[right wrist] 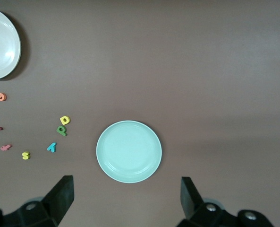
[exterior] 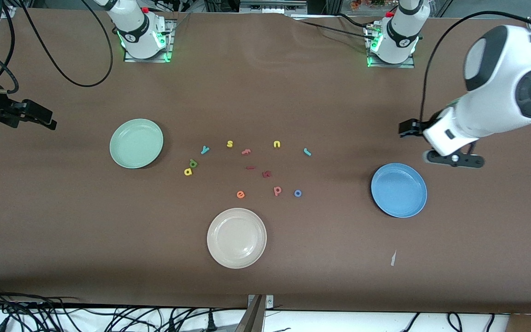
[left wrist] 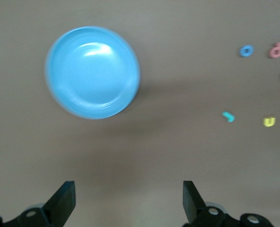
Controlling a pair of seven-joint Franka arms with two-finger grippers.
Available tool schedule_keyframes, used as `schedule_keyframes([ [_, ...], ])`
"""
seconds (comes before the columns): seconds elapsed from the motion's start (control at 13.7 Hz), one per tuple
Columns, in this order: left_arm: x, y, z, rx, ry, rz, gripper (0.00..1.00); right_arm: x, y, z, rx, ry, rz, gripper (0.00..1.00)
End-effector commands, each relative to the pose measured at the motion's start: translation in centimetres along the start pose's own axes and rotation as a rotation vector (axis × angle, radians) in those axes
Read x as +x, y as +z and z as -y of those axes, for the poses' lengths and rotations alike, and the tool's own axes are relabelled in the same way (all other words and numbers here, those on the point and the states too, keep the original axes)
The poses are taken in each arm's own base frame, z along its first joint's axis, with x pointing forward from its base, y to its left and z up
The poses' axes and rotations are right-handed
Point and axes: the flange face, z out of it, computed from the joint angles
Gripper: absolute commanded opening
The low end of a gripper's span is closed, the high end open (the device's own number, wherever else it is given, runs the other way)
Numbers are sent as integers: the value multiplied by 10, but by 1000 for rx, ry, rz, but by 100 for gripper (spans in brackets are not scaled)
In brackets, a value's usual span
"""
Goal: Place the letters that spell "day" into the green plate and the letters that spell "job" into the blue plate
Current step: 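Reach the left gripper to the teal letter and grasp it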
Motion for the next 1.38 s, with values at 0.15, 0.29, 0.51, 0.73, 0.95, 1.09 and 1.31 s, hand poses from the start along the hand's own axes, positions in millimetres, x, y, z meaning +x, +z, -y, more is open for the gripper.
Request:
schedule_keyframes([
  [0.15,-10,75,-53,-44,29,-112,100,0,-4,1,-3,-8,4,100],
  [0.29,-15,102,-79,-49,31,-150,100,1,-3,1,-3,-7,4,100],
  [0.51,-17,137,-118,-40,35,-155,100,0,-2,1,-1,-9,9,100],
  [0.73,-11,184,-152,-43,85,-159,100,0,-2,1,-1,-7,9,100],
  [0.95,-5,228,-178,-43,130,-191,100,-1,0,1,-2,-7,18,100],
  [1.09,-7,248,-189,24,220,-206,100,-1,-1,1,-2,-7,21,100],
  [1.31,-9,264,-198,79,291,-214,100,-3,-1,2,-2,3,29,100],
])
